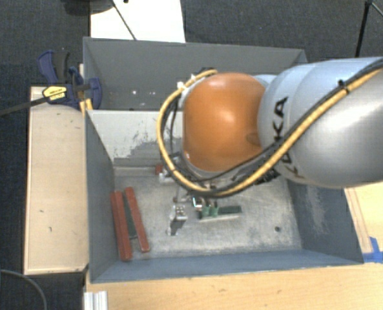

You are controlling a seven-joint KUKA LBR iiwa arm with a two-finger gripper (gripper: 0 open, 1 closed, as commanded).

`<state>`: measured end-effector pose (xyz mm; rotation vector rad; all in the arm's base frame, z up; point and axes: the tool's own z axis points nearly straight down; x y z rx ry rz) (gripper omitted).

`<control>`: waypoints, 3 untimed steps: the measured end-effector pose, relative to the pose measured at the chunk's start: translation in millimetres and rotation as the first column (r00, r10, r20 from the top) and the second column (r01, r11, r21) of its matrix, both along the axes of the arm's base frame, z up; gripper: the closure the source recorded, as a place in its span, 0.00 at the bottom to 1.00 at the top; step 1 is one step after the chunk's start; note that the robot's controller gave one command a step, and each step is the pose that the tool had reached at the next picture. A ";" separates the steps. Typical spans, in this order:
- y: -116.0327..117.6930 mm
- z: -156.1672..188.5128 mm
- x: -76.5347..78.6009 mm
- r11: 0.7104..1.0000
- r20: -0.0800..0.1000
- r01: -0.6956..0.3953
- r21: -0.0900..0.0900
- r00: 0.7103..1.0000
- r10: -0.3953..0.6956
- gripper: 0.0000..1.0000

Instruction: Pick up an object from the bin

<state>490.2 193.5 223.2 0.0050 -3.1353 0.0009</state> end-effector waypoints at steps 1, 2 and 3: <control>-1.1 4.2 2.0 1.000 0.008 0.005 0.002 1.000 -0.005 0.00; 24.7 -33.3 20.6 0.998 0.015 -0.056 0.003 0.998 0.056 0.00; 37.7 -59.9 40.3 0.966 0.006 -0.257 0.002 0.966 0.257 0.00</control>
Offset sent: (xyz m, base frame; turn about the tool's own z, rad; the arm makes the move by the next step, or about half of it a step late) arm 0.0337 0.0497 -0.0779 -0.1171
